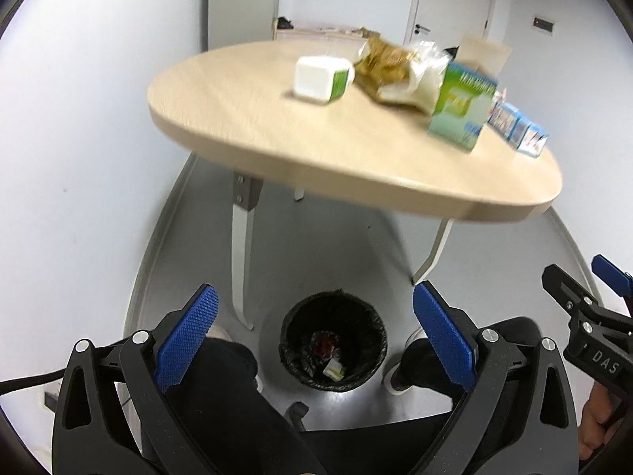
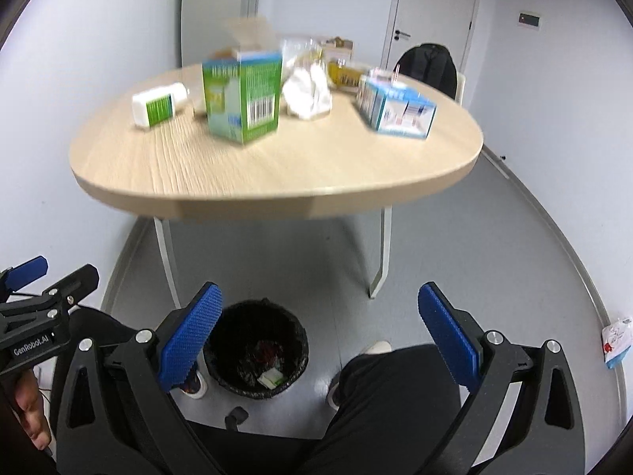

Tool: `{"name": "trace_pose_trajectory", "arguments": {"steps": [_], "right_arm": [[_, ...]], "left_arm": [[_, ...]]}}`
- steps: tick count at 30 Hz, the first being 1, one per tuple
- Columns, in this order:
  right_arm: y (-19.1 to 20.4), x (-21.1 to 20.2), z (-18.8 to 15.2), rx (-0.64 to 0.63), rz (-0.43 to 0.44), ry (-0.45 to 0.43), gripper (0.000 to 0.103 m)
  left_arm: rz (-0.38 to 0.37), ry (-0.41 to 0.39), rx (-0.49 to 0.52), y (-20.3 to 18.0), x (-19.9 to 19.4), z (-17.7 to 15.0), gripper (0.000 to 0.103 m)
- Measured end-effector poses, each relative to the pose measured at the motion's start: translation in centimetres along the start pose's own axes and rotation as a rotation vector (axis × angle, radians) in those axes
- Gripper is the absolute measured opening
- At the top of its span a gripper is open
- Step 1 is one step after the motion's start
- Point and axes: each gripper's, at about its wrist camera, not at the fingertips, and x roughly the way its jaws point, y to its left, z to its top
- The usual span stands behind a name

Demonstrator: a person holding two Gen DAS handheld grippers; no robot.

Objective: Collect trash
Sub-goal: 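Raise both tools back up toward the table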

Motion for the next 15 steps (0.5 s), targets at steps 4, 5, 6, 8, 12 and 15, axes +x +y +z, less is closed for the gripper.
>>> {"name": "trace_pose_trajectory", "arguments": {"steps": [4,5,6,8,12,15], "right_arm": [[-0.4,-1.4,1.6,0.014,0.01,-0.038,0.095],[-0.5,-1.9,2.1,0.013,0.011,-0.053,0.095],[-0.7,-2.2,2.5,0.013,0.012,-0.063,0.095],[-1.0,-2.7,3.3,0.02,0.019,-0.078,0.095],[-1.5,-3.1,4.9,0.028,0.024,-0.11,0.095],[-1.6,-3.5,6.1,0.027,0.035,-0.133,0.095]], "left_arm": [[-0.011,-0.03,0.0,-0.1,-1.4,1.1,0.097],[-0.015,-0.034,-0.004,0.0,-1.6,1.4,0.097],[-0.021,-0.038,-0.008,0.0,-1.9,1.9,0.097],[-0.01,-0.057,-0.009,0.0,-2.4,2.8,0.097],[0.011,-0.093,0.009,-0.2,-2.9,4.3,0.097],[0.008,-0.107,0.011,0.0,-2.8,5.6,0.097]]}}
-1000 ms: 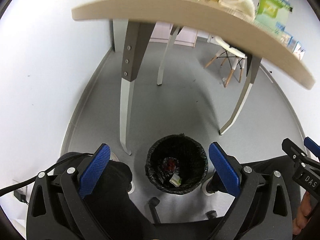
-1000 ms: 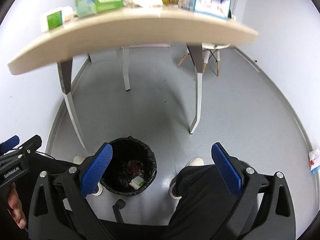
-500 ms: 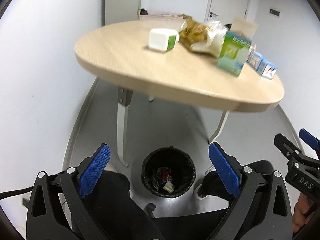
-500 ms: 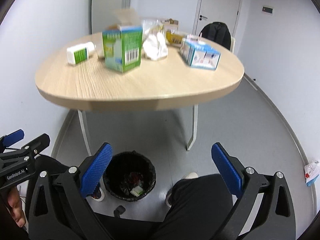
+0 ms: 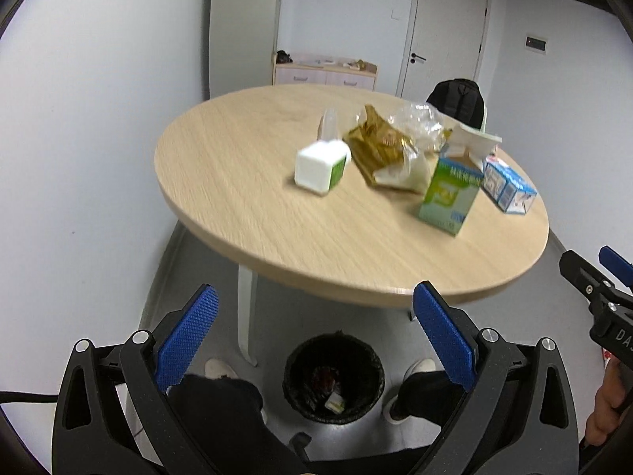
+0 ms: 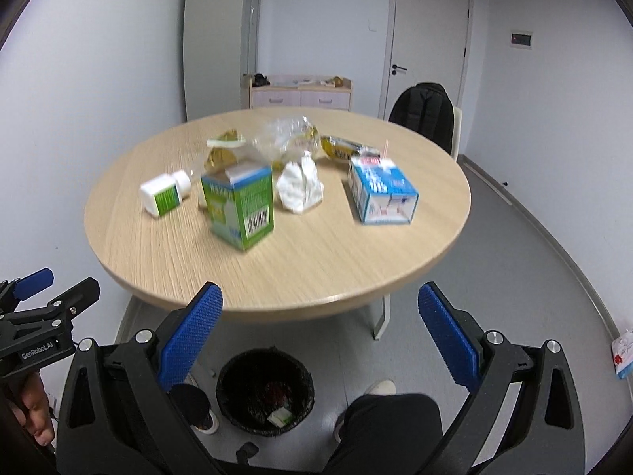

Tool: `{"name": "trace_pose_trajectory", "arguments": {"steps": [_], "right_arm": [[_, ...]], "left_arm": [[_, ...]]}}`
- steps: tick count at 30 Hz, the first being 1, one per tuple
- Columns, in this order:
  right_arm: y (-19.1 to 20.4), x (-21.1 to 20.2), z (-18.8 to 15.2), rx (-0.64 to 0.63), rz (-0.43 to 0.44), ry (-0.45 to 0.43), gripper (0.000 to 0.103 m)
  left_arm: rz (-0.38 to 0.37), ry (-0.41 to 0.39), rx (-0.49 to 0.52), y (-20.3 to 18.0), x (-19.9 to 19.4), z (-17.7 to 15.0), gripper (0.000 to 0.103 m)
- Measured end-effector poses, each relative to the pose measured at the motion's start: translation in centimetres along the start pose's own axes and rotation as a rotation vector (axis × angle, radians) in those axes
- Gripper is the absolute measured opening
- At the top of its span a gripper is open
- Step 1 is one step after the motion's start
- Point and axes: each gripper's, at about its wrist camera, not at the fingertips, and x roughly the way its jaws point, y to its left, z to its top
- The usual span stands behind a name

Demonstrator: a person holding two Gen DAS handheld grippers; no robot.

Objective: Collect trash
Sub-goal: 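Raise both tools back up toward the table, then grasp the white pill bottle with the left tool while the right tool grasps the green medicine box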

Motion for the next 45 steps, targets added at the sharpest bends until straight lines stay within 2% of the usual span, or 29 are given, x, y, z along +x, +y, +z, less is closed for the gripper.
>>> {"name": "trace_pose_trajectory", "arguments": {"steps": [10,16,22,31,36,42,45], "right_arm": [[0.5,2.7,3.1,-0.028,0.017,-0.031,0.095],[0.4,6.9,4.3,-0.015,0.039,0.012,0.095],[1.2,10.0,5.1,-0.033,0.113,0.021,0.095],[3.5,11.1,6.1,-0.098,0.233,-0.003,0.095],[4.3,12.0,6.3,-0.111,0.261,0.008,0.082],[5.3,13.3,6.7,-0.123,0.284,0.037,0.062],[5.6,13.8,6.7,-0.134,0.289,0.059,0.044]], "left_arm": [[0.021,-0.019,0.019,0.8,3.3,4.2,0.097],[0.024,0.007,0.02,1.3,7.5,6.4,0.097],[0.003,0.028,0.029,1.2,10.9,7.8,0.097],[0.02,0.058,0.051,0.5,14.8,9.9,0.096],[0.018,0.07,0.062,0.1,15.9,10.6,0.088],[-0.02,0.1,0.061,-0.1,16.8,10.8,0.065],[-0.024,0.11,0.074,-0.4,17.0,10.8,0.048]]}}
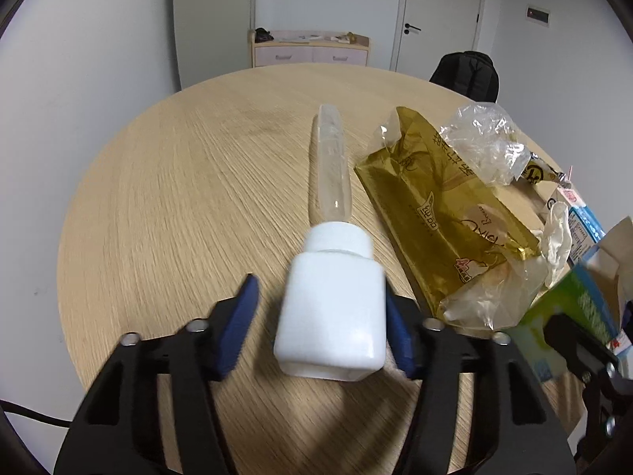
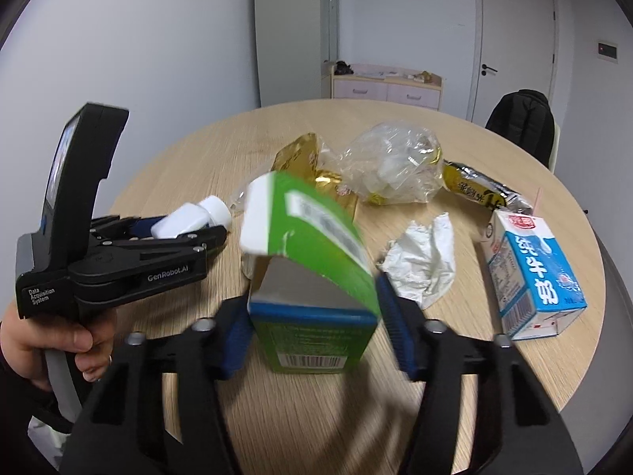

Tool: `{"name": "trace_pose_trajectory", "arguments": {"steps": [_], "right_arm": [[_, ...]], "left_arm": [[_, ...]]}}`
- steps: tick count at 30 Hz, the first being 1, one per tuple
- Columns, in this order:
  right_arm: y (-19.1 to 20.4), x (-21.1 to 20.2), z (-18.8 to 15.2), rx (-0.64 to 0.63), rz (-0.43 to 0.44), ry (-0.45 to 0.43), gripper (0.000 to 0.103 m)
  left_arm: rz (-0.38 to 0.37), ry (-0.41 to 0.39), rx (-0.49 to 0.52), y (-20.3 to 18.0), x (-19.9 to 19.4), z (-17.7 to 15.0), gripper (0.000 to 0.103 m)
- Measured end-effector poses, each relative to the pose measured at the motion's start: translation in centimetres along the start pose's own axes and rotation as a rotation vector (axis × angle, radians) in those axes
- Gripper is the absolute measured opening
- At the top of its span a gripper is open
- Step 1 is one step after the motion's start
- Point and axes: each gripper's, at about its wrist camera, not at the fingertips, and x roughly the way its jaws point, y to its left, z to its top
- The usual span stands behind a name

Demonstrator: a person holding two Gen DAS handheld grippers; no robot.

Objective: Collect trash
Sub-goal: 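Grasp the white pill bottle with the left tool while the right tool grasps the green medicine box, then carry the pill bottle and green box down over the trash bin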

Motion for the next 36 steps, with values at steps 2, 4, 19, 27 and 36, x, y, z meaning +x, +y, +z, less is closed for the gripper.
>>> {"name": "trace_pose_trajectory", "arguments": {"steps": [2,4,19,27,36], "right_arm": [[0.1,0.2,0.0,0.0,-0.003,-0.001,0.044],[0.2,0.2,0.0,0.002,-0.002,0.001,0.044],[-0.6,-0.5,-0.2,0.038,-0.05,0.002,0.044],[-0.2,-2.1,-0.6,0.046,-0.069,-0.02,0.044],[1.0,-5.2,-2.8,0.04,-0.077,-0.025,0.044]], "left_arm": [[0.003,-0.003,0.007,-0.1,0.1,0.0,0.041],[-0.002,-0.002,0.002,-0.2,0.0,-0.1,0.041],[0.029,-0.016,-0.049,0.6,-1.9,-1.0,0.041],[0.04,-0.037,-0.063,1.2,-4.3,-2.9,0.041],[0.038,-0.041,-0.069,1.1,-7.5,-5.9,0.041]]}}
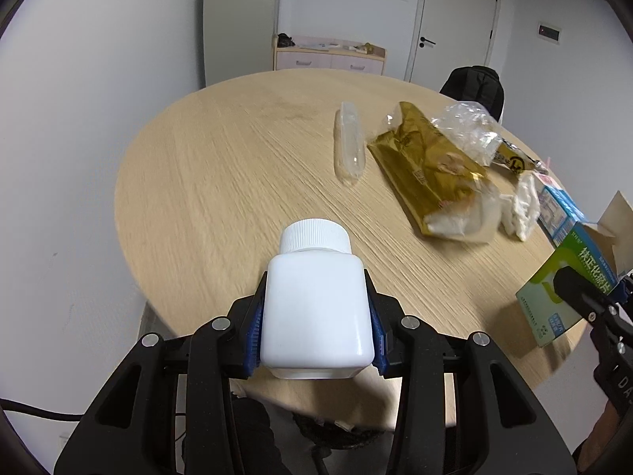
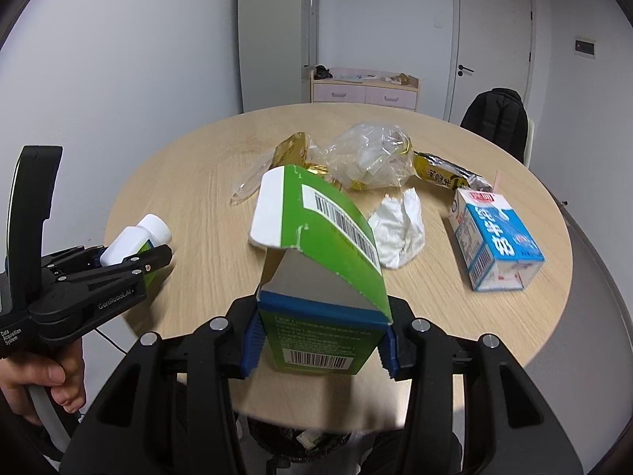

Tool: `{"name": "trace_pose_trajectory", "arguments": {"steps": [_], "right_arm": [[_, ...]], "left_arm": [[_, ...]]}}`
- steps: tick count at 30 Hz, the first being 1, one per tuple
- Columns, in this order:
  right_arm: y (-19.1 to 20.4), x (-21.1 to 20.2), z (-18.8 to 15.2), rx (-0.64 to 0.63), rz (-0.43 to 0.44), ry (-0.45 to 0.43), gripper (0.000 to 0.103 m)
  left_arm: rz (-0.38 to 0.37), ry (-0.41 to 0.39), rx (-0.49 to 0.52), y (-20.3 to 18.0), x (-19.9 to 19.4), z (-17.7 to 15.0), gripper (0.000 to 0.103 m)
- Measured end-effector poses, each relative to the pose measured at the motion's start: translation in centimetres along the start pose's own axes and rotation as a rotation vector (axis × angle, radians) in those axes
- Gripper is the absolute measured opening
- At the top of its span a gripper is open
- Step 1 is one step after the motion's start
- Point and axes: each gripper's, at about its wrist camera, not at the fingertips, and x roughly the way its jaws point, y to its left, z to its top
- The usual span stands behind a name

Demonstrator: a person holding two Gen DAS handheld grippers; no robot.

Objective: Collect trash
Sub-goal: 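Carry the pill bottle and green box down over the trash bin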

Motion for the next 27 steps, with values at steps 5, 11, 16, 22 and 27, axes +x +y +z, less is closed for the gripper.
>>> {"name": "trace_pose_trajectory", "arguments": {"steps": [5,11,16,22,27], "right_arm": [[0.7,-2.5,-1.1,-0.012,-0.004,-0.014,0.044],[1.6,-4.7,-2.6,-0.033,-0.02,-0.025,0.044],[1.5,-5.7,-4.7,-0.028,-0.04,-0.018,0.044],[0.8,-6.0,-7.4,-0.022,-0.069,0.006,0.044],[0.3,-6.0,-9.5,-0.017,-0.086,0.025,0.044]], "left_arm": [[-0.002,-0.022,0.013,-0.5,-2.6,-1.3,0.041],[-0.005,-0.015,0.011,-0.7,-4.6,-3.7,0.041],[-0.002,0.011,0.012,-0.8,-5.1,-6.1,0.041],[0.003,0.046,0.026,-1.3,-5.0,-9.8,0.041],[0.003,0.069,0.032,-1.6,-4.5,-12.4,0.041]]}}
